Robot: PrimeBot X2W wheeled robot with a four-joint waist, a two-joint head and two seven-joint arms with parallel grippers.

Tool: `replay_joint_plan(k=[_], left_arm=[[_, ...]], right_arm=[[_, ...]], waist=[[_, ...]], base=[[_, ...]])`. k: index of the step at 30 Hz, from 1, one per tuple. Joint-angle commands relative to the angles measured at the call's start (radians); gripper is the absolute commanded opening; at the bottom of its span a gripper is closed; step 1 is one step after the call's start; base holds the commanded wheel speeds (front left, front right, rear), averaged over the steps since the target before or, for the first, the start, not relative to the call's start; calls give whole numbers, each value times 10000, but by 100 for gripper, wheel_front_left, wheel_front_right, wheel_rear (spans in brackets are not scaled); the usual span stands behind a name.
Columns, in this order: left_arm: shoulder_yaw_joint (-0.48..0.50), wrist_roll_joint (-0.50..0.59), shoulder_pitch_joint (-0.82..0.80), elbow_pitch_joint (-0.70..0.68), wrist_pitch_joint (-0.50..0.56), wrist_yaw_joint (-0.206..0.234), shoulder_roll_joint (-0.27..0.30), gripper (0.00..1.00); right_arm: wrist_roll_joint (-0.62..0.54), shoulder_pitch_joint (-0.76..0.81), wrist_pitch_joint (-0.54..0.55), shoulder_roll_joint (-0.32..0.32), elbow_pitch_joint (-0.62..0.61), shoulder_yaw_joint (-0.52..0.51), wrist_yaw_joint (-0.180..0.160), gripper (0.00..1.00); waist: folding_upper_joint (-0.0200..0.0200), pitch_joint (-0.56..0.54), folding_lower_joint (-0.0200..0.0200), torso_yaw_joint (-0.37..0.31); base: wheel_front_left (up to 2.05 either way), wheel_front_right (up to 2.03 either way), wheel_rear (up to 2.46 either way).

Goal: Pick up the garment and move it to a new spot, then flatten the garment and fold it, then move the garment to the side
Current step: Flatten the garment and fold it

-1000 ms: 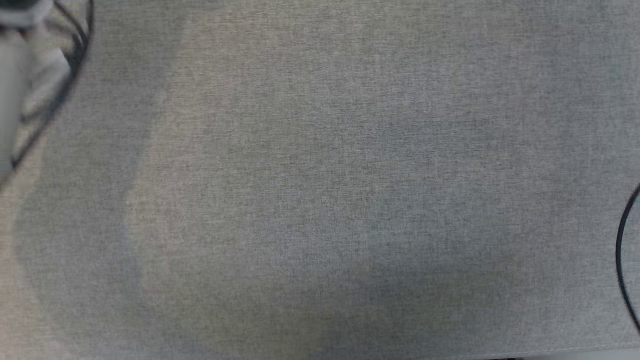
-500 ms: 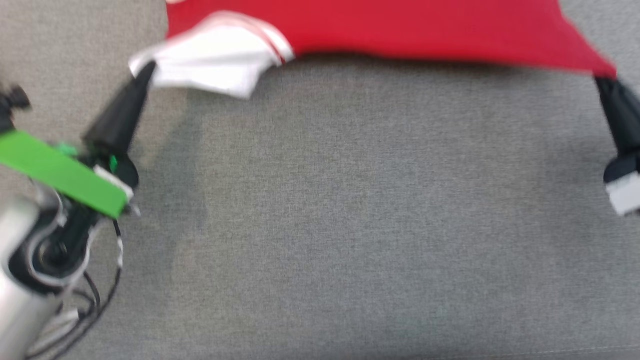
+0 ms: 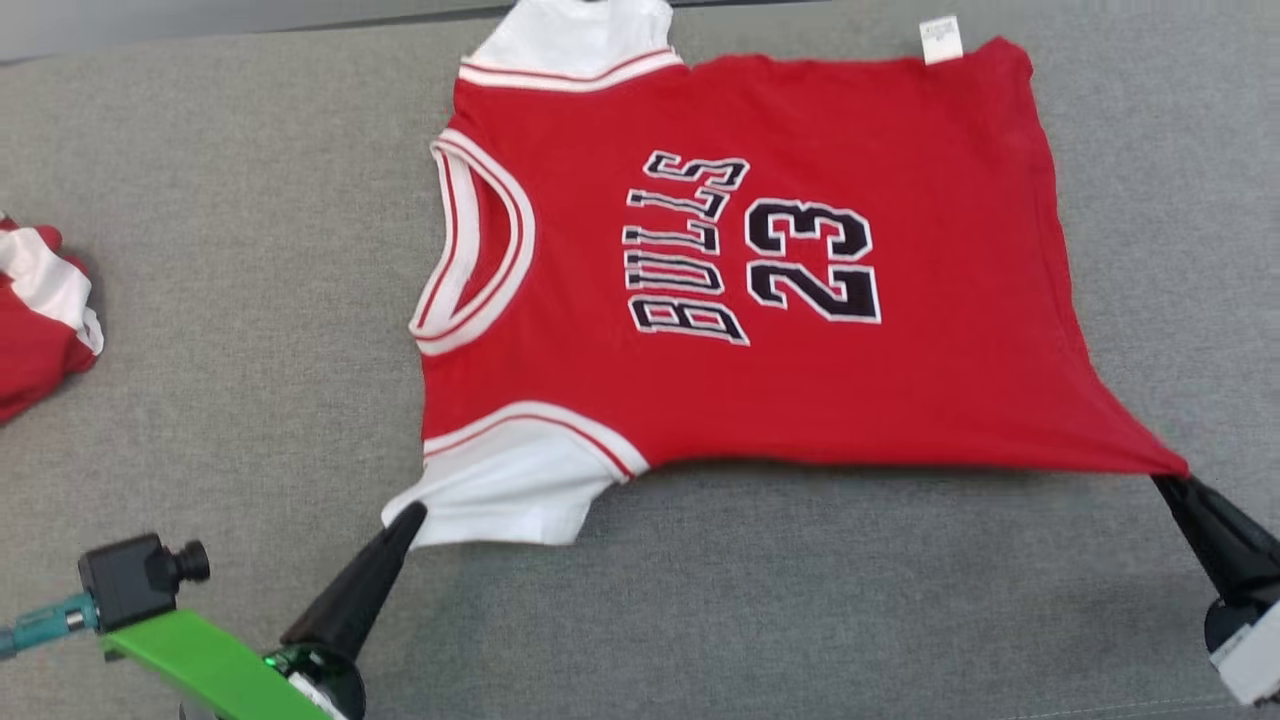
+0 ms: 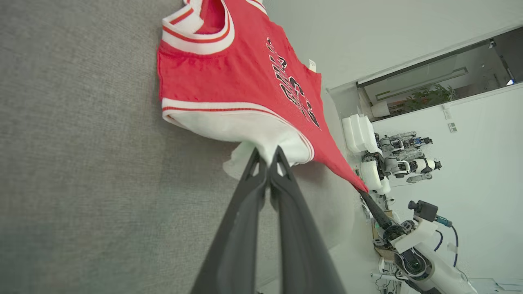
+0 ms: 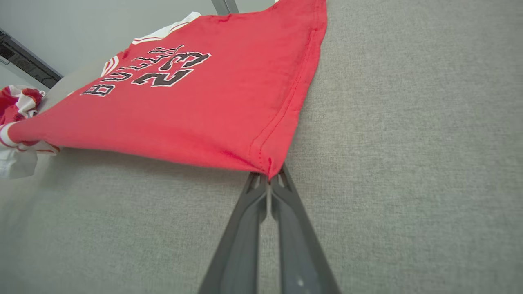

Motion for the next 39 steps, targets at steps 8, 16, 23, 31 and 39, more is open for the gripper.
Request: replay_joint_plan(k=[8, 16, 23, 31, 39], left_arm=[[708, 171, 2007, -1134, -307, 910, 231, 0], [923, 708, 1472, -1241, -153, 1738, -306, 0], [695, 1046, -3, -269, 406, 2048, -1244, 0], [664, 1260, -1635, 706, 972, 2229, -2056, 0], [680, 1743, -2910, 1484, 1180, 2262, -2450, 0]], right_arm=[[-328, 1825, 354, -384, -503, -782, -20, 0], [-529, 1762, 1530, 308, -654, -1676, -18, 0], [-889, 542, 2785, 1152, -502, -1867, -18, 0], [-981, -838, 3493, 1771, -22, -2129, -17, 0], [-1230, -2096, 3709, 2259, 403, -1990, -17, 14]], waist=[[-1, -782, 1, -228], [-1, -611, 1, -239], [-1, 72, 1, -332], [-1, 838, 1, -323], [-1, 1521, 1, -333]], base=[[0, 0, 0], [0, 0, 0], [0, 0, 0], [0, 0, 0], [0, 0, 0]])
